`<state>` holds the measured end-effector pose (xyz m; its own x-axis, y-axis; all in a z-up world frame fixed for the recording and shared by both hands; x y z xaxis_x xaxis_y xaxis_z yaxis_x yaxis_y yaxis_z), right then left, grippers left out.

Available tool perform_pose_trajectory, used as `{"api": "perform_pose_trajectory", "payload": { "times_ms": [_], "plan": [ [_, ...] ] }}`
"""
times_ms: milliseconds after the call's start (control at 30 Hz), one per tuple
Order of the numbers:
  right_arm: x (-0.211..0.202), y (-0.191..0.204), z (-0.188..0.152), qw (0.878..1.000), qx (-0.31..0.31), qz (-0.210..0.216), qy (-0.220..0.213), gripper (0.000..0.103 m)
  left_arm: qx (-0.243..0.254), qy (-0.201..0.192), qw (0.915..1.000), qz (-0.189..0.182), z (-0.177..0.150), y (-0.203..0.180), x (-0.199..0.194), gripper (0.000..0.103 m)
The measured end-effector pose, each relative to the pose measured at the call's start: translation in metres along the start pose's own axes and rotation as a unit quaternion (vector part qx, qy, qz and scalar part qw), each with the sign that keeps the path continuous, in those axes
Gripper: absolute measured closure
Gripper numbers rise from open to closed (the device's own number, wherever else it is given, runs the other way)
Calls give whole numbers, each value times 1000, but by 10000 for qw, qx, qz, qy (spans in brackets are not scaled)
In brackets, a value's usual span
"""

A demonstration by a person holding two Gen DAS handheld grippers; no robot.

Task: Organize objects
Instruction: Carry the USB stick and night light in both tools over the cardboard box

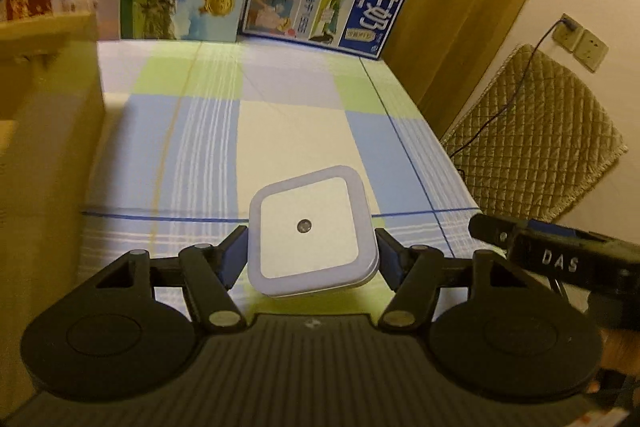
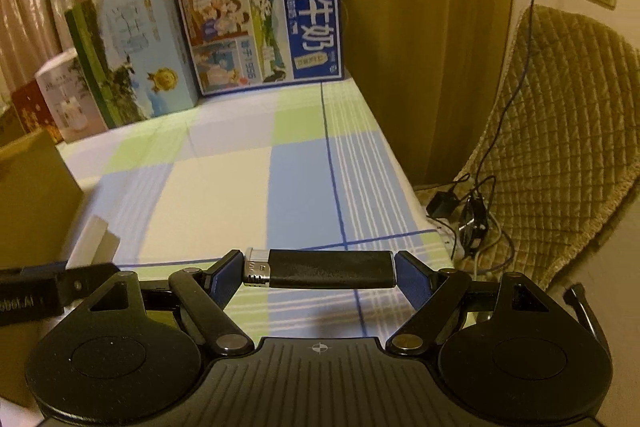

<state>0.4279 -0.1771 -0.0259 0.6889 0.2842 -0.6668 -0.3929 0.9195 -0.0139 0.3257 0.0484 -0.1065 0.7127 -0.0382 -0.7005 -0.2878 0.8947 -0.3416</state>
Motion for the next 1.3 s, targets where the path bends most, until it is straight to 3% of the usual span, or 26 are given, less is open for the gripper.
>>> {"api": "perform_pose_trajectory", "payload": {
  "times_ms": [367, 667, 900, 1300],
  "plan": [
    [-101, 44, -3, 9995, 17, 172, -269, 25, 442, -308, 9985, -35, -16, -14, -111, 42],
    [-160, 89, -22, 9983, -251, 388, -368, 25, 598, -540, 9967, 131, -34, 6, -190, 42],
    [-184, 115, -31, 9969, -404, 542, -413, 25, 661, -688, 9952, 234, -44, 26, -234, 42],
    [-195, 151, -38, 9944, -591, 753, -438, 25, 638, -812, 9939, 383, -48, 49, -265, 42]
  ]
}}
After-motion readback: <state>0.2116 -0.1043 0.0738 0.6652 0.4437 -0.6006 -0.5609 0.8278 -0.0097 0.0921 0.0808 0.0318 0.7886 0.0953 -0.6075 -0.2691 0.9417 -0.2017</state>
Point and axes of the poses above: each gripper's, at about its wrist camera, not at the fingertips, and x roughly the way its jaws point, y to its left, z to its top, the point moved 7 cm from there along x, roughly the way its jaws point, and after that the axes turned 8 degrees about -x, right-handed, at the moved point
